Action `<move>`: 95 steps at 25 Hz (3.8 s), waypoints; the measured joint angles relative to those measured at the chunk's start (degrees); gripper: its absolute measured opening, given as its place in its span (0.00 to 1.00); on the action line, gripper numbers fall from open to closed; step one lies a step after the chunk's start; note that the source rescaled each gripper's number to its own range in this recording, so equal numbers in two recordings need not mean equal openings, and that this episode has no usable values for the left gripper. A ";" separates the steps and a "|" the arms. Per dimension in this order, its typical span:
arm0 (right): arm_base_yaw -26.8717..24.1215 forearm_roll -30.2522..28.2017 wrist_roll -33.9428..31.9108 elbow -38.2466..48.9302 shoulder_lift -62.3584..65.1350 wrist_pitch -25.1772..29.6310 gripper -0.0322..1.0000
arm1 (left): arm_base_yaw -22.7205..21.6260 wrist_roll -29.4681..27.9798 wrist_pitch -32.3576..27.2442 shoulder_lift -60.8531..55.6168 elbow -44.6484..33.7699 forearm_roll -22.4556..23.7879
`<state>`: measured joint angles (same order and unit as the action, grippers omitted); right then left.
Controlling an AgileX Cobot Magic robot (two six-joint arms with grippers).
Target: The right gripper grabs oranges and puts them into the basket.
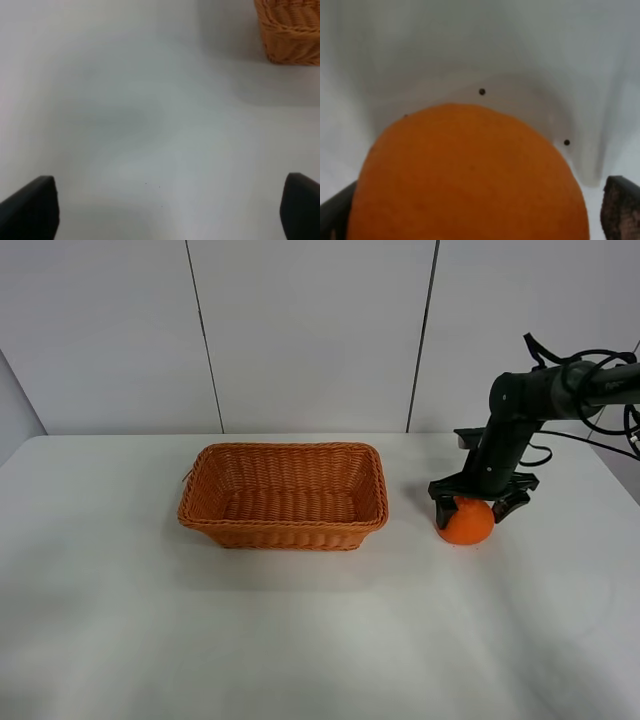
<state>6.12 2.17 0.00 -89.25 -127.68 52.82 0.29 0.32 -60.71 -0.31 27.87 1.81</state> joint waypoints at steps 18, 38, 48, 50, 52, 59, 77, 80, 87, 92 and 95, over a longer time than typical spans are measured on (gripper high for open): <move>0.07 -1.34 0.00 -16.10 5.75 13.97 0.03 | 0.00 0.00 0.00 0.00 0.00 0.00; 24.89 -3.90 -1.21 -32.35 2.92 11.06 0.03 | 0.00 0.00 0.00 0.00 0.00 0.00; 29.12 -3.64 -3.33 -32.35 -9.87 1.87 0.18 | 0.00 0.00 0.00 0.00 0.00 0.00; 29.12 -3.64 -3.81 -32.35 -10.29 1.92 0.48 | 0.00 0.00 0.00 0.00 0.00 0.00; 29.12 -3.21 -3.82 -32.35 -10.21 1.92 0.80 | 0.00 0.00 0.00 0.00 0.00 0.00; 29.12 -2.17 -2.32 -32.35 -8.80 5.70 1.00 | 0.00 0.00 0.00 0.00 0.00 0.00; 14.03 -1.75 -0.60 -41.84 -4.51 16.99 1.00 | 0.00 0.00 0.00 0.00 0.00 0.00; 8.06 -1.75 0.00 -41.35 -4.51 16.99 1.00 | 0.00 0.00 0.00 0.00 0.00 0.00; -4.26 -0.30 0.30 -41.20 -4.51 16.99 1.00 | 0.00 0.00 0.00 0.00 0.00 0.00; -7.52 0.73 0.47 -40.46 -3.70 16.99 0.96 | 0.00 0.00 0.00 0.00 0.00 0.00; -7.58 1.09 0.97 -37.53 -1.17 16.93 0.96 | 0.00 0.00 0.00 0.00 0.00 0.00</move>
<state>-1.46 3.26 0.97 -126.78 -128.85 69.75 0.29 0.32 -60.71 -0.31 27.87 1.81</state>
